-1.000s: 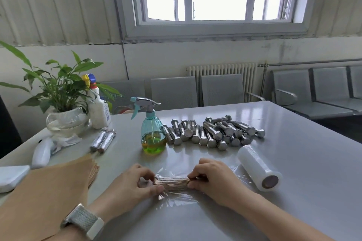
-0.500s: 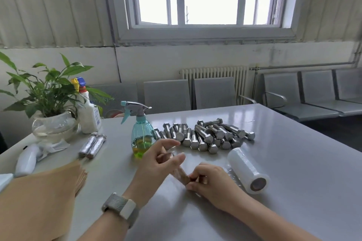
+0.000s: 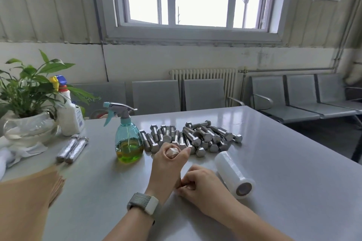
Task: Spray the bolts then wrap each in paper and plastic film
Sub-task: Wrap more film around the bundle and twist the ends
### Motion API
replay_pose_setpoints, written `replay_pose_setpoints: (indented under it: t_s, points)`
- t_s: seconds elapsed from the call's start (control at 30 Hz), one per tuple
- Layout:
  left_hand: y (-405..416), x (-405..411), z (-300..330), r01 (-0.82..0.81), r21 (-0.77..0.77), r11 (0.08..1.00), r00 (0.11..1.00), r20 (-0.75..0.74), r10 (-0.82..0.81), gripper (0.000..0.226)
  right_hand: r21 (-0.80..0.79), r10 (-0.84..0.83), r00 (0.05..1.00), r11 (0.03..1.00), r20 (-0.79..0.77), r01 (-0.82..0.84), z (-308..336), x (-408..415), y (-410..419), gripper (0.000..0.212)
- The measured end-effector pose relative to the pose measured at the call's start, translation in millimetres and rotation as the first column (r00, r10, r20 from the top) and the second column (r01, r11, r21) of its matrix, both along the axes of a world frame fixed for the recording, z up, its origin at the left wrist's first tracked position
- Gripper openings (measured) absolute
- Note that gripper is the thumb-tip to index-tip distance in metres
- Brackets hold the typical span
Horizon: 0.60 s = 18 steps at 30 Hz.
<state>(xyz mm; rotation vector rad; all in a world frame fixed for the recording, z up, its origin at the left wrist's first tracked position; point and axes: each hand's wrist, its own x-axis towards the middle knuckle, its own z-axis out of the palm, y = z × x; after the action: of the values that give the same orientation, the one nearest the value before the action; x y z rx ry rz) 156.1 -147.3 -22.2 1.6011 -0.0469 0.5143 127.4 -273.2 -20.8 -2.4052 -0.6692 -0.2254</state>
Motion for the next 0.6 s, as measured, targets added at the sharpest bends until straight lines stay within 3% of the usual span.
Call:
replay_pose_setpoints:
  t_s: [0.1, 0.2, 0.23, 0.3, 0.37, 0.43, 0.47, 0.53, 0.6]
  points:
    - [0.1, -2.4, -2.6, 0.044, 0.013, 0.999, 0.999, 0.0, -0.044, 0.028, -0.139, -0.007, 0.999, 0.99, -0.039, 0.002, 20.3, -3.4, -7.0, 0.022]
    - [5.4, -1.2, -4.3, 0.089, 0.037, 0.995, 0.996, -0.003, -0.089, 0.022, 0.073, -0.183, 0.977, 0.982, 0.104, 0.176, 56.8, 7.6, -39.8, 0.018]
    - [5.7, -1.0, -4.8, 0.086, 0.039, 0.996, 0.996, -0.006, -0.085, 0.019, 0.035, -0.277, 0.951, 0.961, 0.139, 0.275, 65.3, 12.1, -53.8, 0.026]
    - [2.5, -2.1, -5.2, 0.1, 0.034, 0.994, 0.995, -0.02, -0.099, 0.016, -0.282, -0.441, 0.895, 0.851, 0.074, 0.443, 66.1, 20.4, -75.3, 0.063]
    - [0.0, -2.9, -4.4, 0.114, 0.035, 0.993, 0.993, -0.025, -0.113, 0.019, -0.505, -0.527, 0.843, 0.759, -0.107, 0.411, 52.1, 24.2, -83.1, 0.09]
    - [-0.4, -1.5, -5.0, 0.125, 0.033, 0.992, 0.992, -0.024, -0.124, 0.028, -0.418, -0.513, 0.772, 0.837, -0.375, 0.353, 44.5, 23.1, -79.4, 0.097]
    - [-0.5, -1.5, -5.7, 0.132, 0.041, 0.99, 0.991, -0.029, -0.131, 0.031, -0.366, -0.482, 0.761, 0.866, -0.435, 0.339, 42.4, 25.8, -78.9, 0.095]
    - [-0.6, -2.2, -8.7, 0.149, 0.054, 0.987, 0.989, -0.031, -0.148, 0.031, -0.323, -0.451, 0.756, 0.888, -0.474, 0.327, 43.7, 29.8, -78.1, 0.077]
    - [-1.0, -3.7, -11.8, 0.166, 0.072, 0.984, 0.985, -0.052, -0.162, 0.026, -0.17, -0.397, 0.713, 0.913, -0.578, 0.371, 46.2, 30.9, -77.7, 0.057]
